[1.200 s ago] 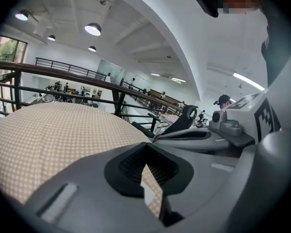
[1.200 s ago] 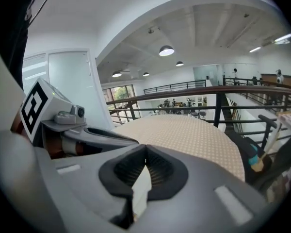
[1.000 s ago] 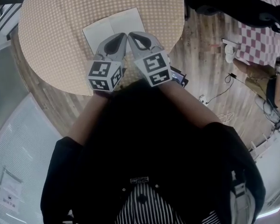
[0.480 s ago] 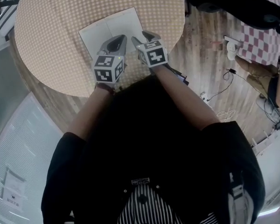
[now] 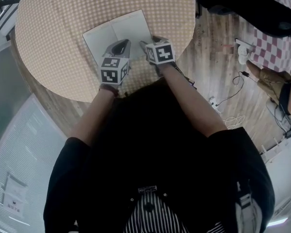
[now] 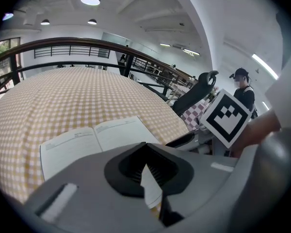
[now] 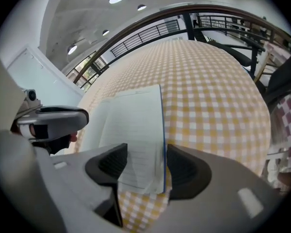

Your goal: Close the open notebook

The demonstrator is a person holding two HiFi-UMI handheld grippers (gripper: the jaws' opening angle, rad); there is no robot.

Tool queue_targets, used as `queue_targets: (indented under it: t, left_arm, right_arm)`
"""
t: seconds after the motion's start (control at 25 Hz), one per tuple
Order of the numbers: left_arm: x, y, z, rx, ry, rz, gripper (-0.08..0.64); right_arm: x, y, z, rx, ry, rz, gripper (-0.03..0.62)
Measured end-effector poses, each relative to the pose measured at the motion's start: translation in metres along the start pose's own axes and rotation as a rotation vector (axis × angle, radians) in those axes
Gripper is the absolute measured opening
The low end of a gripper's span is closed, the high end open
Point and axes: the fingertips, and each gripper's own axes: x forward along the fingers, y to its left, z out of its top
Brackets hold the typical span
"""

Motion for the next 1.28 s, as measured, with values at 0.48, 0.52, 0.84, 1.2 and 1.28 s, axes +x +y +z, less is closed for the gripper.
queue_targets:
  t: [0.48, 0.52, 0.84, 1.2, 1.28]
  left_arm:
    - [0.030, 0.020, -0.053, -0.169, 0.115, -0.052, 0.006]
    - [0.031, 0.022, -0.056, -0.175, 0.110, -0.056, 0.005]
    - [0.031, 0.022, -0.054, -0.194, 0.085, -0.157, 0.006]
    - [-0.005, 0.034, -0.047, -0.394, -0.027, -0.273, 0.006]
    - [-0.020, 0.043, -0.045, -0.452, -0.053, -0.287, 0.006]
  right_arm:
    - [0.005, 0.013, -0.008, -0.012, 0.022, 0.044, 0.261]
    - [0.006, 0.014, -0.009, 0.001, 0.018, 0.052, 0.261]
    - [0.003, 0.042, -0.005, 0.047, 0.041, 0.227, 0.261]
    - [-0.016, 0.103, 0.004, -0.091, -0.030, 0.274, 0.256]
    - [-0.025, 0.114, 0.007, -0.142, -0.050, 0.281, 0.256]
